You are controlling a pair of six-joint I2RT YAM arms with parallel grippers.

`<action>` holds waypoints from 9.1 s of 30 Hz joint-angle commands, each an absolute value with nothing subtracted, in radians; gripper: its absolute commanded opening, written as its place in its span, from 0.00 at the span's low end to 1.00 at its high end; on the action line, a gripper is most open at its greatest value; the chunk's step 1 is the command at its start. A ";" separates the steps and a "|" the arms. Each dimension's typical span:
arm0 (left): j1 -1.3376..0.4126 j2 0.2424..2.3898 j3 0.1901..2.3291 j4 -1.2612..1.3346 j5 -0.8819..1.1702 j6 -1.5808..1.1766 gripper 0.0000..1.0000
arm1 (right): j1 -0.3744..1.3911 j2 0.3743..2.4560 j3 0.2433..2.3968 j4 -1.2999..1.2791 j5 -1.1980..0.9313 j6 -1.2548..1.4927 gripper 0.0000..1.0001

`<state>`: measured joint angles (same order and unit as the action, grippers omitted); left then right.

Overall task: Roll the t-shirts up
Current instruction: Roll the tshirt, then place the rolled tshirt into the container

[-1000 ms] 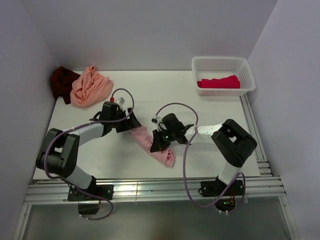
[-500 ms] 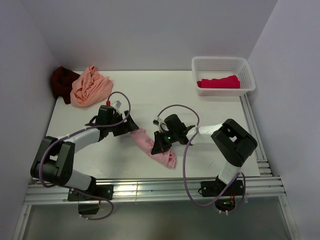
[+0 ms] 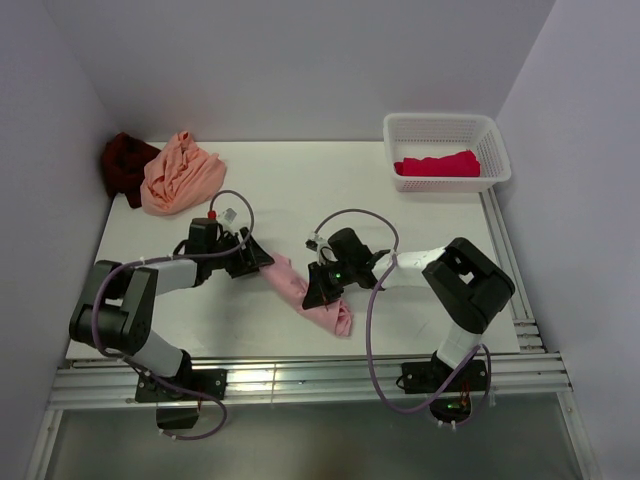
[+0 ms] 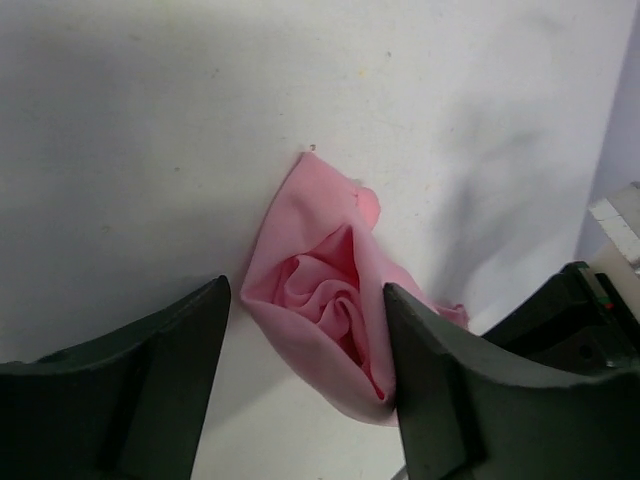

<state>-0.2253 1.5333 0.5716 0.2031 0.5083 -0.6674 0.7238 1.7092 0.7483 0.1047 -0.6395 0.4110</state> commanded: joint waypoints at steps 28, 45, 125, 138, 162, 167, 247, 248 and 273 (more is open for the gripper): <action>-0.268 1.620 0.604 0.100 0.270 -0.719 0.00 | 0.681 1.340 0.735 -0.176 -0.367 0.455 0.84; -0.301 1.635 0.667 0.003 0.190 -0.707 0.00 | 0.497 0.896 0.270 0.050 -0.391 0.764 1.00; -0.597 1.695 1.497 -0.055 -0.094 -0.721 0.00 | 0.215 1.492 1.359 -0.354 -0.092 0.606 0.00; -0.647 2.143 2.017 0.081 0.012 -0.555 0.00 | 0.020 1.985 1.816 -0.342 -0.146 0.620 0.00; -0.713 2.034 1.804 0.136 -0.069 -0.545 0.00 | 0.107 2.173 1.761 -0.448 -0.381 0.534 0.00; -0.706 1.847 1.623 0.101 -0.150 -0.543 0.00 | 0.238 2.001 1.576 -0.411 -0.376 0.515 0.00; -0.584 2.131 1.492 -0.212 -0.288 -0.802 0.00 | 0.094 2.171 1.830 -0.558 -0.109 0.368 0.00; -0.583 2.138 1.509 -0.228 -0.285 -0.802 0.00 | 0.095 2.172 1.830 -0.554 -0.112 0.368 0.00; -0.552 2.175 1.640 -0.324 -0.216 -0.795 0.18 | 0.124 2.077 1.767 -0.486 -0.098 0.403 0.29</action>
<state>-0.5701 2.1361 1.6329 -0.2070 -0.2340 -0.8162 0.1184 2.1677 1.7641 -0.5350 -0.0975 0.4000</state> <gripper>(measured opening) 0.165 0.281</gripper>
